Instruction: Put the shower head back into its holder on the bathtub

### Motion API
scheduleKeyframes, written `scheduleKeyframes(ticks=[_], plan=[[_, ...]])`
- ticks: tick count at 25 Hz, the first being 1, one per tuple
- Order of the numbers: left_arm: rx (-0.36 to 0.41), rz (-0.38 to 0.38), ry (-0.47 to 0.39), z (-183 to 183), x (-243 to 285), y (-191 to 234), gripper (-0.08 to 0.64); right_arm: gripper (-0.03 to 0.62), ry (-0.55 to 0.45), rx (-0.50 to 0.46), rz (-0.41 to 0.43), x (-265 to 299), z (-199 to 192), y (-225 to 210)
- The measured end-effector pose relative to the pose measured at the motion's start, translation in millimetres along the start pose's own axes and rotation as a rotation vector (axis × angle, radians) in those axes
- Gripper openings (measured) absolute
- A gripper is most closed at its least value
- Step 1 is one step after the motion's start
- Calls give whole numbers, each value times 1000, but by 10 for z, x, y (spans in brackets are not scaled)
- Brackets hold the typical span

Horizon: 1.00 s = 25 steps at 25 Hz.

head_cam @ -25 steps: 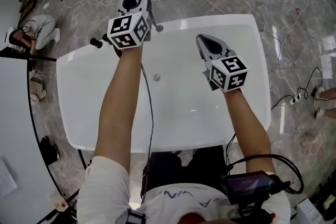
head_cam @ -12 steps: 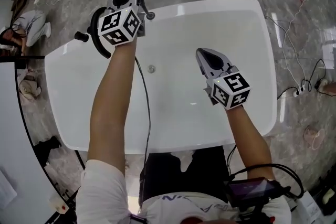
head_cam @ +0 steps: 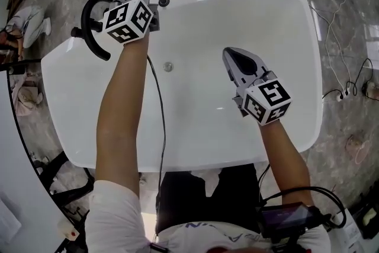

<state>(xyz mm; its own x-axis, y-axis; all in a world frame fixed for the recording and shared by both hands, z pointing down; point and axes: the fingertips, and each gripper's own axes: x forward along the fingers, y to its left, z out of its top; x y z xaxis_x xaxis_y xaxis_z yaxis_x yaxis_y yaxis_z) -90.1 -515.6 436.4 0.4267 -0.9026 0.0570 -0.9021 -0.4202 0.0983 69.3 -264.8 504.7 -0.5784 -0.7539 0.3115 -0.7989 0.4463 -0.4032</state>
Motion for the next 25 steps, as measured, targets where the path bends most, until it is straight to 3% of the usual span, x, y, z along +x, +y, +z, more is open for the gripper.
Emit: scheduleKeyframes(ticks=[9,19,25], plan=[[-28,4,13,-377,118,176,127,11,21,2,-7,-14,-338,-102],[-6,12,77,-916,142,228,127,11,52,36,-15,16,-657,-178],[-26,24,82,-1042,150,313,127,11,68,42,-19,35,-772,-182]])
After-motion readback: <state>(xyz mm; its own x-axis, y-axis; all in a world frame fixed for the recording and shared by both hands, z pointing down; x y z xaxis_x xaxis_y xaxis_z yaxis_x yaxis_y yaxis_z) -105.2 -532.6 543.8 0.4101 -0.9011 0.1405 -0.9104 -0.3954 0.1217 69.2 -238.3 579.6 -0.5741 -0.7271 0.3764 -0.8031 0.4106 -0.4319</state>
